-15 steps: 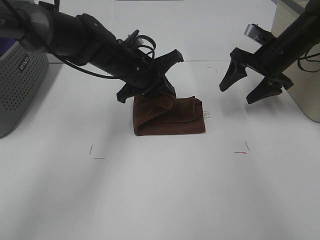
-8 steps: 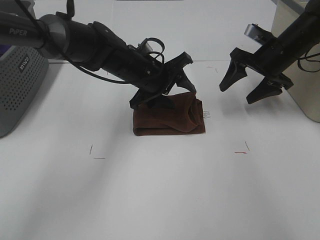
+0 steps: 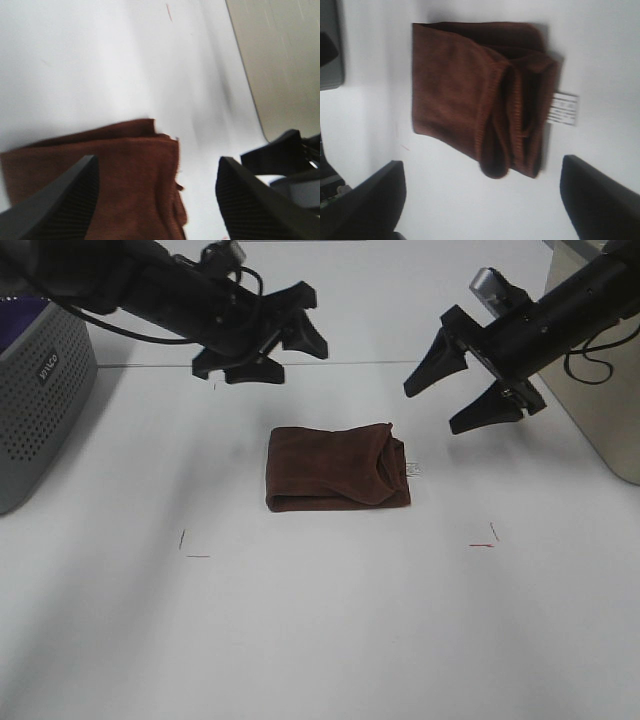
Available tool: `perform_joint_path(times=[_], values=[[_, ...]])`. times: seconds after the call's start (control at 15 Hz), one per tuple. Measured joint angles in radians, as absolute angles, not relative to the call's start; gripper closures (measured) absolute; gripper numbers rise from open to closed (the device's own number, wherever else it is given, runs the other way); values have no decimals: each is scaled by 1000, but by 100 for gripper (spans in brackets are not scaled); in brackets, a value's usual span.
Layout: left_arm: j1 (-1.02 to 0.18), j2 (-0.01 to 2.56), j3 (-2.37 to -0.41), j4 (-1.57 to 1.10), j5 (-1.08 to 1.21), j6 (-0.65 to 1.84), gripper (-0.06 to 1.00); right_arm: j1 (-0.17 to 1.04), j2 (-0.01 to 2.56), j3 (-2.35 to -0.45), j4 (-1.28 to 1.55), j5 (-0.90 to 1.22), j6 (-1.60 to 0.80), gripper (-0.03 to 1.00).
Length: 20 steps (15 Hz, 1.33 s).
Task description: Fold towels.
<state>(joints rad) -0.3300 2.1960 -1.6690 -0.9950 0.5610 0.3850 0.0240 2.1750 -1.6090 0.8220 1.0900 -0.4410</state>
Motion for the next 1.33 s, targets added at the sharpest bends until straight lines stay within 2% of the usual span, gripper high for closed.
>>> perform_joint_path(times=[0.33,0.47,0.8,1.33], values=[[-211,2192,-1669,-845,642,323,31,224,2185,-1609,1004,1016,-547,19],[-203,2192,-1669,-816,661,314,31,248,2228,-1609,1093,983,-593,19],[-203,2192,-1669,-800,666,311,30,228,2352,-1609,1154,969,-657,19],[-203,2192,-1669,-794,684,311,30,63,2376,-1609,1116,1012,-688,20]])
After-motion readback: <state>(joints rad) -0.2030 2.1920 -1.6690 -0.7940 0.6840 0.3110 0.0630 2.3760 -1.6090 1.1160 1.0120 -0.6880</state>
